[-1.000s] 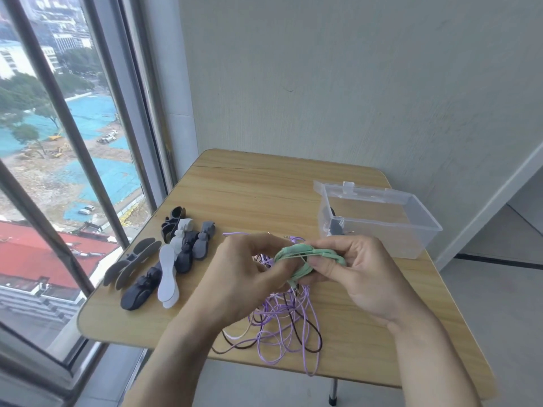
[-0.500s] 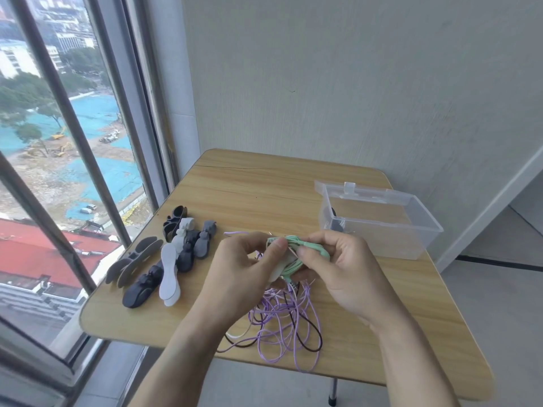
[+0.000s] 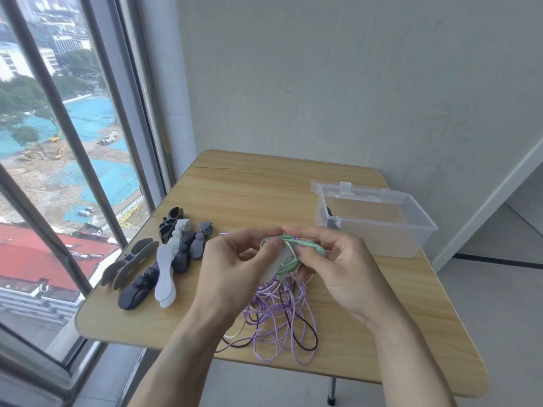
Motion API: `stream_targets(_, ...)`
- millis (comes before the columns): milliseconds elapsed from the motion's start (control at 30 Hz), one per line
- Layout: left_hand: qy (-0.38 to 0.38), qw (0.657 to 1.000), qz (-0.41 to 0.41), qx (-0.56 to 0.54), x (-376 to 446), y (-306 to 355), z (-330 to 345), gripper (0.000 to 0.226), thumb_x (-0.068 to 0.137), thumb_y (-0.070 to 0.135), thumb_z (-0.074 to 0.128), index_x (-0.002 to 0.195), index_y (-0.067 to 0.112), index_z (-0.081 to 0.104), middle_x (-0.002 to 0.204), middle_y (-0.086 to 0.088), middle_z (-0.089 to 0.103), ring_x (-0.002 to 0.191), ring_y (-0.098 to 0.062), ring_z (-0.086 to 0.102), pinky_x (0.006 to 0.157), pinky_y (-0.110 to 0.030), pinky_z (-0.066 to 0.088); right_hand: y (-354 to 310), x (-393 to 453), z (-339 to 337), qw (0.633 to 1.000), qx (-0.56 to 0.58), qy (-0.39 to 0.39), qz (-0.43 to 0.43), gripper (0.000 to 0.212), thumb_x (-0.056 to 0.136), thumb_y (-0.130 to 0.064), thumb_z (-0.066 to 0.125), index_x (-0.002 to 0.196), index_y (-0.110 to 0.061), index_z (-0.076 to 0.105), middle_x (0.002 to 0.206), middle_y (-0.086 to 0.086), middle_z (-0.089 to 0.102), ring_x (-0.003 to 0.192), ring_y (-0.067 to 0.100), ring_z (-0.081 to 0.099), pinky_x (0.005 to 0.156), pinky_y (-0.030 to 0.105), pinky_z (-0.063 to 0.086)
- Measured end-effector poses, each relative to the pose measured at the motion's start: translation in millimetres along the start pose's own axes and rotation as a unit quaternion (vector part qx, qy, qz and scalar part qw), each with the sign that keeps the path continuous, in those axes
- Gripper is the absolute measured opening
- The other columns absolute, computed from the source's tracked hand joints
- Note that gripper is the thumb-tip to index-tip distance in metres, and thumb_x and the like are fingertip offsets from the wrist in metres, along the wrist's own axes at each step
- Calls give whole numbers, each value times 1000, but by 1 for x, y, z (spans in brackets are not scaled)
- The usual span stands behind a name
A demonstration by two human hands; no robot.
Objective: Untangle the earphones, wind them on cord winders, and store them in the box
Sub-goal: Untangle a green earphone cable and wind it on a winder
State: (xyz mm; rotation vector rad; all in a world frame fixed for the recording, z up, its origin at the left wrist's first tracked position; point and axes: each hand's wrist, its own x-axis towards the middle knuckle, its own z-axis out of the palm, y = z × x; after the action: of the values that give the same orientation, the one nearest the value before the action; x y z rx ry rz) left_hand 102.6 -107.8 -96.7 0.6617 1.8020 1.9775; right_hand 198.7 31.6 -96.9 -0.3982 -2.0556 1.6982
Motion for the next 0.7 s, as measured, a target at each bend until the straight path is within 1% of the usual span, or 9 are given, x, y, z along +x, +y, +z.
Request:
stream_targets(100, 5, 1000, -18, -21, 1, 2, -2, 11, 87, 10, 73, 87, 18, 81, 83, -22, 74, 69, -20, 68, 64, -32, 52, -2, -1, 1, 1000, -12, 6, -6, 30, 94, -4, 66, 110, -27, 78, 91, 3, 77, 61, 19, 66, 72, 42, 56)
stream_targets(200, -4, 998, -27, -48, 0, 4, -2, 5, 86, 12, 76, 89, 14, 79, 84, -18, 75, 66, -16, 67, 54, -22, 50, -4, -1, 4, 1000, -10, 23, -15, 30, 93, -1, 66, 109, -24, 78, 95, 5, 74, 61, 19, 67, 70, 39, 56)
stream_targets(333, 1, 999, -30, -35, 0, 2, -1, 16, 76, 29, 75, 87, 17, 79, 77, -5, 76, 62, -13, 61, 52, -20, 47, -7, -4, 3, 1000, -17, -5, -4, 32, 92, 5, 63, 113, -17, 77, 108, 9, 67, 73, 15, 69, 71, 26, 56)
stream_targets(433, 35, 999, -22, -23, 3, 0, -2, 16, 76, 34, 76, 84, 21, 80, 82, -1, 77, 68, -13, 65, 58, -26, 50, -12, -7, 5, 1000, 2, -28, 3, 29, 88, -1, 70, 113, -15, 76, 107, 5, 68, 82, 10, 69, 74, 22, 53)
stream_targets(467, 42, 998, -22, -27, 3, 0, -1, 17, 75, 36, 75, 84, 22, 80, 82, -2, 77, 70, -13, 67, 60, -28, 50, -13, -7, 7, 1000, 1, -13, -3, 24, 89, -7, 73, 110, -16, 77, 104, 3, 70, 81, 12, 69, 72, 24, 53)
stream_targets(533, 51, 998, -18, -26, 2, 1, 2, 12, 78, 33, 77, 83, 22, 80, 79, -3, 77, 70, -15, 69, 60, -29, 52, -13, -7, 14, 998, -20, 56, -17, 13, 90, -26, 73, 100, -21, 80, 95, 9, 76, 82, 26, 71, 73, 41, 58)
stream_targets(567, 55, 998, -11, -22, 1, 2, 4, 8, 81, 29, 78, 83, 22, 79, 77, -4, 77, 69, -17, 71, 61, -29, 52, -12, -7, 18, 995, -17, 92, -17, 15, 91, -31, 71, 95, -21, 81, 91, 13, 76, 83, 32, 71, 75, 44, 57)
stream_targets(633, 63, 998, 5, -17, -1, 3, 8, 1, 82, 25, 79, 81, 24, 79, 73, -6, 76, 70, -23, 74, 63, -33, 54, -11, -6, 26, 988, 36, 148, 4, 19, 92, -31, 70, 92, -15, 80, 86, 14, 77, 83, 30, 74, 71, 39, 59)
stream_targets(700, 74, 997, 32, -12, -4, 4, 12, 2, 82, 25, 79, 82, 27, 80, 71, -8, 75, 69, -26, 74, 63, -40, 56, -15, -3, 31, 971, 154, 167, 74, 20, 92, -22, 70, 93, -4, 79, 88, 17, 77, 78, 26, 72, 62, 32, 58)
